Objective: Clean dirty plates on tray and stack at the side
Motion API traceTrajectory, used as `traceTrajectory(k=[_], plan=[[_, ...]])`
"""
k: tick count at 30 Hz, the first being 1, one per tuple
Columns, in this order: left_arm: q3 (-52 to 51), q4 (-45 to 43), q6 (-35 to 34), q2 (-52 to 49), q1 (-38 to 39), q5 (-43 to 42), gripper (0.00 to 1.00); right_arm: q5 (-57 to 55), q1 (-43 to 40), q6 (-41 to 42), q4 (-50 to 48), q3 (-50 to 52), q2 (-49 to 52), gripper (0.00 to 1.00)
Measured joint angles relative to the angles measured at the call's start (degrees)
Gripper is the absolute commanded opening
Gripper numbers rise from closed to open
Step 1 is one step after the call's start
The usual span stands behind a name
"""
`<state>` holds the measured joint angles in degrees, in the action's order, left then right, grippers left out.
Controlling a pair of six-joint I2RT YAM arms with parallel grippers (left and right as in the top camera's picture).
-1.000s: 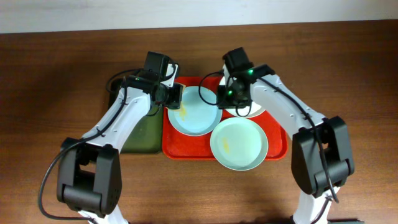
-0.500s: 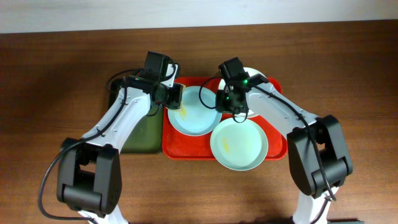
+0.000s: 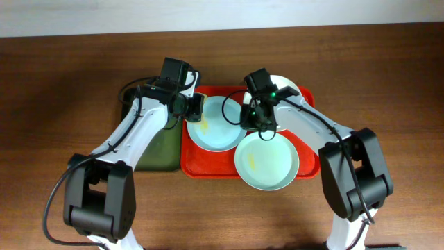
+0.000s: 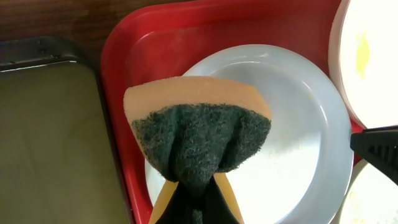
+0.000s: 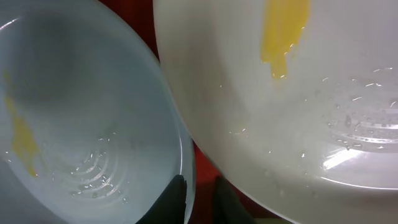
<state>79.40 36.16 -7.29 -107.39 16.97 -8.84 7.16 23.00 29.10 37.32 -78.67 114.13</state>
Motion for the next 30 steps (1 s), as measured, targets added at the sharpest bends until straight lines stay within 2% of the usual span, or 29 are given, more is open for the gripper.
traceTrajectory(k=[5, 7, 19, 25, 30], plan=[[0.00, -0.02, 0.00, 0.00, 0.00, 0.00, 0.00, 0.00, 1.05, 0.52, -1.20, 1.66, 0.02, 0.10], [0.00, -0.02, 0.00, 0.00, 0.00, 0.00, 0.00, 0.00, 1.05, 0.50, -2.03, 2.01, 0.04, 0.04], [0.00, 1.27, -0.11, -0.37, 0.00, 0.00, 0.00, 0.44, 1.05, 0.94, -3.23, 2.03, 0.04, 0.04], [0.00, -0.15, -0.39, -5.60, 0.00, 0.00, 0.00, 0.48, 1.05, 0.92, -3.37, 2.03, 0.04, 0.04], [0.00, -0.72, -3.43, -8.66, 0.28, 0.02, 0.00, 0.70, 1.05, 0.96, -3.34, 2.03, 0.04, 0.04]])
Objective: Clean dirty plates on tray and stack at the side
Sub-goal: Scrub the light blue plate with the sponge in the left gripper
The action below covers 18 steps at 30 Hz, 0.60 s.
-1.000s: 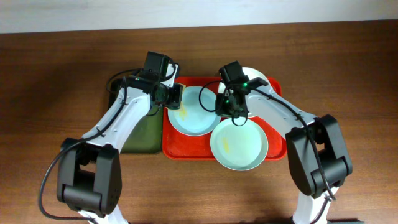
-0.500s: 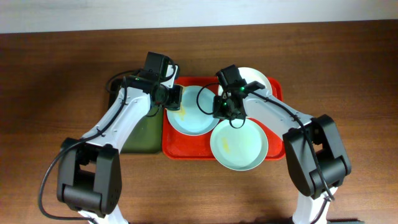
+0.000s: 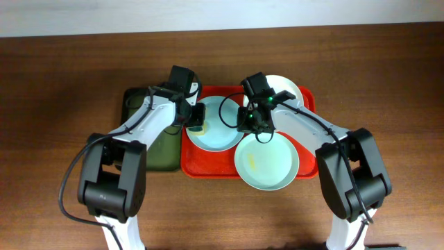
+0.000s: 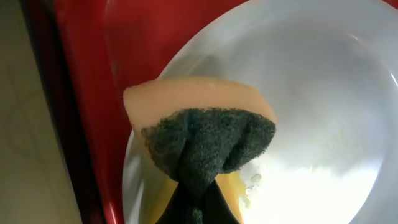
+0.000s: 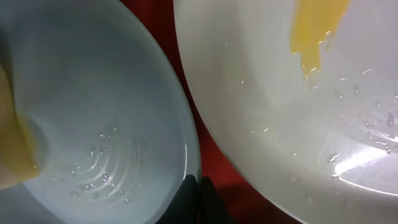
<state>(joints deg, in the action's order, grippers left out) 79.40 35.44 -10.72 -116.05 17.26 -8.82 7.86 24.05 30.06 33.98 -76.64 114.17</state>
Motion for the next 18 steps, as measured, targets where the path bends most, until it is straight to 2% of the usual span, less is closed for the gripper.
traceTrajectory(k=[7, 11, 15, 18], plan=[[0.55, 0.24, -4.79, -0.98, 2.89, 3.26, 0.00, 0.11, 0.00, -0.04, 0.07, 0.00, 0.00, 0.04], [2.45, 4.66, -5.84, -1.46, 4.17, 0.17, 0.00, 0.09, 0.00, -0.02, 0.20, 0.04, 0.00, 0.04], [12.50, 15.93, -6.10, -3.45, 3.54, -0.17, 0.00, 0.20, 0.00, 0.00, 0.00, 0.04, 0.00, 0.04], [20.39, 18.97, -6.25, -3.43, 2.80, 3.89, 0.00, 0.20, 0.00, -0.02, 0.02, 0.04, 0.00, 0.04]])
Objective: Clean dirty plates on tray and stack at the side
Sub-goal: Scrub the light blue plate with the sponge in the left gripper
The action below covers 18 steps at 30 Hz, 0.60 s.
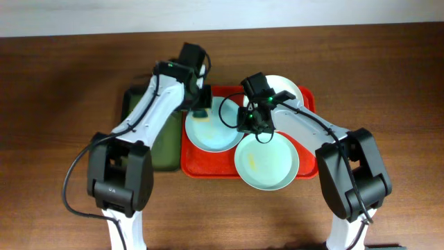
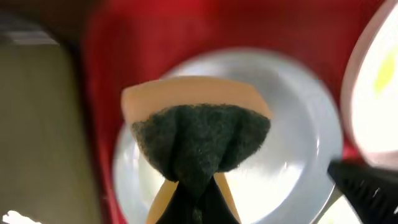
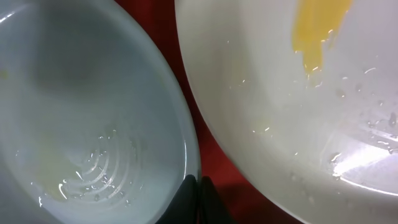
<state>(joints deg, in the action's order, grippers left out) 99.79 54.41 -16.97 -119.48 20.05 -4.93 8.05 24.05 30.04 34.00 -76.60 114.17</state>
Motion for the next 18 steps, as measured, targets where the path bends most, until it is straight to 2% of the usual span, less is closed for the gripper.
traceTrajectory(k=[7, 11, 18], plan=[[0.94, 3.43, 0.00, -2.54, -0.07, 2.38, 0.00, 0.00, 0.00, 0.00, -0.02, 0.00, 0.00, 0.04], [0.87, 3.82, 0.00, -7.67, 0.96, 2.78, 0.00, 0.00, 0.00, 0.00, 0.00, 0.00, 0.00, 0.04], [0.96, 3.85, -1.51, -9.05, 1.66, 6.23, 0.00, 0.42, 0.00, 0.00, -0.02, 0.00, 0.00, 0.04]])
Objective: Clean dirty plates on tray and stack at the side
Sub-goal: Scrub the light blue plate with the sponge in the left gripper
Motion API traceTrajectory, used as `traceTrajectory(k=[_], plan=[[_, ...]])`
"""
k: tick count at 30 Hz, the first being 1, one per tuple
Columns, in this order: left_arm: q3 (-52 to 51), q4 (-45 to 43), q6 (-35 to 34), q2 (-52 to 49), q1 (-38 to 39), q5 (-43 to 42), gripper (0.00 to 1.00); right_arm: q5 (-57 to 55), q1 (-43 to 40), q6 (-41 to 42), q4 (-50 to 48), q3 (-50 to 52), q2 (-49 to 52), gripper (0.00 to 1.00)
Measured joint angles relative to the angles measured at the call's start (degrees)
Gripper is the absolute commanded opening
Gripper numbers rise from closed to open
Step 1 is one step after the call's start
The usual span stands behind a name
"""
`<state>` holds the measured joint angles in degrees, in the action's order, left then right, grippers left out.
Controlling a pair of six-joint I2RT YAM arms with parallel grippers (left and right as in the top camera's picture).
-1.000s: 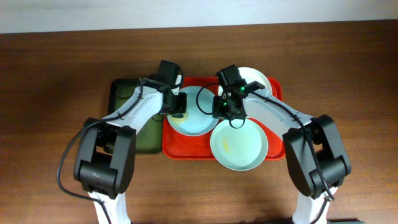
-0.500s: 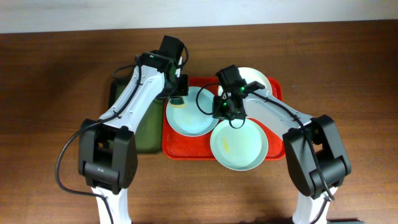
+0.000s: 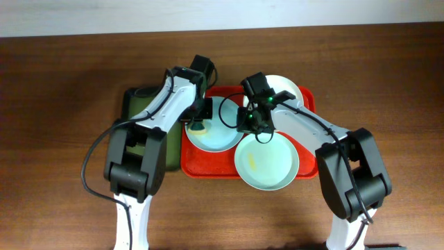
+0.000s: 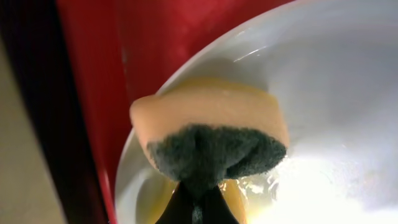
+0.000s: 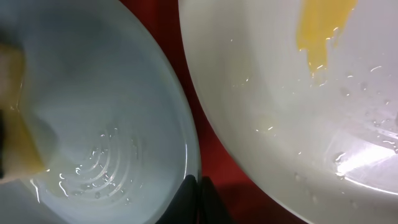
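A pale blue plate (image 3: 220,130) lies in the red tray (image 3: 191,168). My left gripper (image 3: 198,122) is shut on a yellow sponge with a green scouring face (image 4: 208,130), which presses on the left part of that plate (image 4: 323,93). The left gripper (image 4: 198,205) shows only as dark fingertips under the sponge. My right gripper (image 5: 198,186) is shut on the plate's right rim (image 5: 189,149); overhead it sits at the plate's right edge (image 3: 250,125). A pale green plate (image 3: 267,161) at the tray's front carries a yellow smear (image 5: 320,25).
A white plate (image 3: 286,85) sits at the tray's back right, partly under my right arm. A dark green tray (image 3: 158,149) lies against the red tray's left side. Brown table surrounds both trays.
The left gripper with the sponge was raised over the plate's back left; now it is lower, with the sponge down on the plate's left part. The right gripper holds the rim as before.
First the sponge hung over the tray's left edge, the blue plate bore a yellow smear, and the right fingers stood apart at its rim. Then the right gripper was shut on the rim with the sponge on the smear. Then the sponge was raised, the smear nearly gone. Now it presses again.
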<state>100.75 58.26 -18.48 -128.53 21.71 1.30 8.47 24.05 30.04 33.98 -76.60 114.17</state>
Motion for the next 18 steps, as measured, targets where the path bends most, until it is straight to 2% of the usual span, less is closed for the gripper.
traceTrajectory(k=[2, 7, 10, 13, 18], plan=[[0.22, 0.00, 0.92, -0.35, 0.02, -1.60, 0.00, -0.07, 0.00, 0.00, 0.07, 0.00, 0.00, 0.04], [0.37, -0.48, 4.50, -0.39, -0.07, -14.69, 0.00, -0.44, 0.00, -0.02, 0.20, 0.02, 0.00, 0.04], [0.74, -0.44, 5.03, 0.20, -0.46, -17.62, 0.00, -0.39, 0.00, 0.02, 0.09, 0.02, 0.00, 0.04], [1.03, 0.50, 5.27, 3.63, -0.96, -15.04, 0.00, -0.39, 0.00, 0.00, 0.02, 0.02, 0.00, 0.04], [-0.98, -1.36, 4.31, 5.86, -0.61, -4.76, 0.00, -0.39, 0.00, -0.04, 0.02, 0.02, 0.00, 0.04]])
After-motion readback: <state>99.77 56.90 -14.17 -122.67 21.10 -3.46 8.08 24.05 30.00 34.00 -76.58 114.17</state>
